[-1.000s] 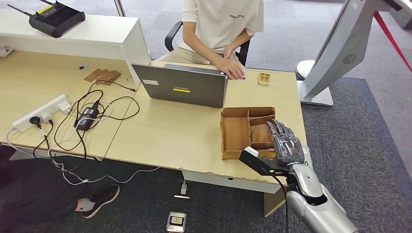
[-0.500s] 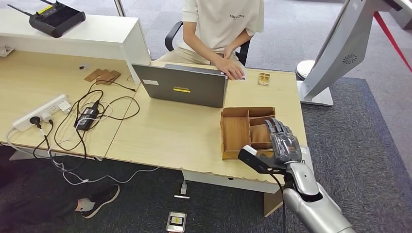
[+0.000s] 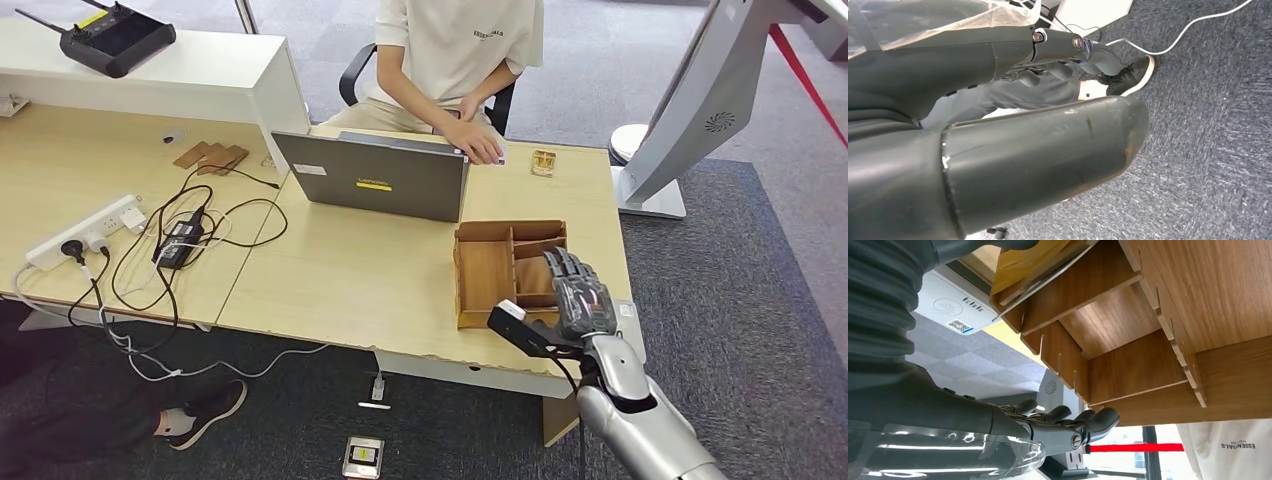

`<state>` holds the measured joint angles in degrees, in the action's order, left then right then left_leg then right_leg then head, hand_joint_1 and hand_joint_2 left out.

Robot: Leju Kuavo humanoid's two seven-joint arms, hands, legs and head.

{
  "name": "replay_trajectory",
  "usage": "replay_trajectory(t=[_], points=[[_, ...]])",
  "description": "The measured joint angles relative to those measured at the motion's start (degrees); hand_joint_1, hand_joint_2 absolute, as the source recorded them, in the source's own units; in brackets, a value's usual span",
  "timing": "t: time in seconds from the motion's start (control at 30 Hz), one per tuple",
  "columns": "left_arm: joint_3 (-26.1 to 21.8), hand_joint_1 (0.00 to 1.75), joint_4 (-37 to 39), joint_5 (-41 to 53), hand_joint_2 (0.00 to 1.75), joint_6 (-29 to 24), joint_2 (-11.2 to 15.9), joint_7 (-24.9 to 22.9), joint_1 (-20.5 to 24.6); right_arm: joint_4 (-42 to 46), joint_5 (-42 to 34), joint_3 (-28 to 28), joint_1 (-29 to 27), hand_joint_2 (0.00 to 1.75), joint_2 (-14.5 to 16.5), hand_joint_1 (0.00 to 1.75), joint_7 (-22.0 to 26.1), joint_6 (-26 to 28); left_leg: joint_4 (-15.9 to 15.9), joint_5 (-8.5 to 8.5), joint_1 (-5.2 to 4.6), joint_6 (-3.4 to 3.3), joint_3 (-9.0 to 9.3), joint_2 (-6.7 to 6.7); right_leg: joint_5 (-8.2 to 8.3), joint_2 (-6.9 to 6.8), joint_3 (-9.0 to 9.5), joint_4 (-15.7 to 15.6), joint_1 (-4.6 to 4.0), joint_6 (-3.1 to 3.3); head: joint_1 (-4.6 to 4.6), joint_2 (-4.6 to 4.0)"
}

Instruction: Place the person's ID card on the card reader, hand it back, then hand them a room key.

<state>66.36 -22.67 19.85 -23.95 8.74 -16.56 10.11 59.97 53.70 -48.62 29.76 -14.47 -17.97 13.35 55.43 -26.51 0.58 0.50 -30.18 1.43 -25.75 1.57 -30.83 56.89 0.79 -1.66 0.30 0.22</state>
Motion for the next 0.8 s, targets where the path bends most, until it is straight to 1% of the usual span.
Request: replay_trajectory(t=[0.3,0.33,0.43,0.47,0.8], points=[[0.00,0.00,0.00,-0.22,0.00,-0.13,-0.02,0.15,-0.06,-1.51,-0.62,0.34,0.00,1.75,-0.14,0.00,0.03,0.02,0.00,0.00,0.00,0.00,0.00,0.00,0.00,0.00,0.00,0.00,0.00,0.00,0.00,0.00],[0.00,0.00,0.00,-0.23,0.00,-0.14,-0.02,0.18,-0.08,-1.64,-0.66,0.35,0.01,1.75,-0.14,0.06,0.07,0.02,0.00,0.00,0.00,0.00,0.00,0.00,0.00,0.00,0.00,0.00,0.00,0.00,0.00,0.00],[0.00,0.00,0.00,-0.25,0.00,-0.15,-0.02,0.25,-0.10,-2.03,-0.87,0.36,0.08,1.75,-0.14,1.36,0.26,0.05,0.00,0.00,0.00,0.00,0.00,0.00,0.00,0.00,0.00,0.00,0.00,0.00,0.00,0.00],[0.00,0.00,0.00,-0.25,0.00,-0.15,-0.02,0.25,-0.10,-2.16,-0.97,0.36,0.12,1.75,-0.14,1.74,0.36,0.08,0.00,0.00,0.00,0.00,0.00,0.00,0.00,0.00,0.00,0.00,0.00,0.00,0.00,0.00],[0.00,0.00,0.00,-0.26,0.00,-0.38,-0.05,0.38,-0.13,-3.21,-2.87,0.36,0.51,1.75,0.04,1.75,1.31,0.75,0.00,0.00,0.00,0.00,0.00,0.00,0.00,0.00,0.01,0.00,0.00,0.00,0.00,0.00]])
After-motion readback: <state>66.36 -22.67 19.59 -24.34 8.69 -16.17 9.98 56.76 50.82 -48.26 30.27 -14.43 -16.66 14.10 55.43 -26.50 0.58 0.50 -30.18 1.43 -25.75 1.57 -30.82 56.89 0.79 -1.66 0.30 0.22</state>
